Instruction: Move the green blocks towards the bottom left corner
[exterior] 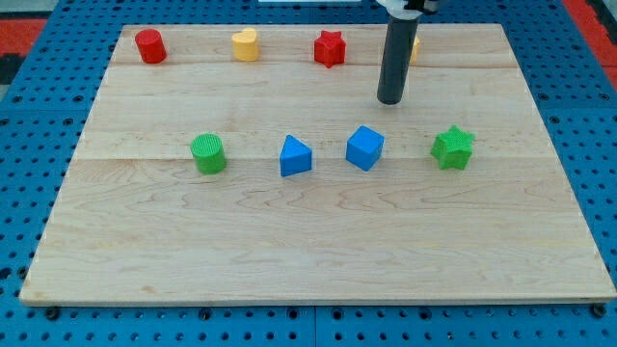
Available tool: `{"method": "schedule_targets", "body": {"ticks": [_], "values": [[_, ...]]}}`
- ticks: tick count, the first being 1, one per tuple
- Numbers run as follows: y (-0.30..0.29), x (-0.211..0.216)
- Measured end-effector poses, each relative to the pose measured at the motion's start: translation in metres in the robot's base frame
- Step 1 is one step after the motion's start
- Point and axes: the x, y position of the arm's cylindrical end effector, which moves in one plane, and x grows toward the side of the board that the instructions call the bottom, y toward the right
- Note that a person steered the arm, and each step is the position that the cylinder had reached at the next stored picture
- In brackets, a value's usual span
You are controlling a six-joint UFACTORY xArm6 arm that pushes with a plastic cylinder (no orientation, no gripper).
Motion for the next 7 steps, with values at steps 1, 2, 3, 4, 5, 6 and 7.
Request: {"method": "schedule_targets", "body": {"ticks": [1, 2, 3, 4, 5, 6, 7], "values": [[0.070, 0.008], [0.165, 0.021], [0.169, 0.082], [0.112, 0.087], [0.058, 0.087], [0.011, 0.094], [-0.047, 0.099]]}}
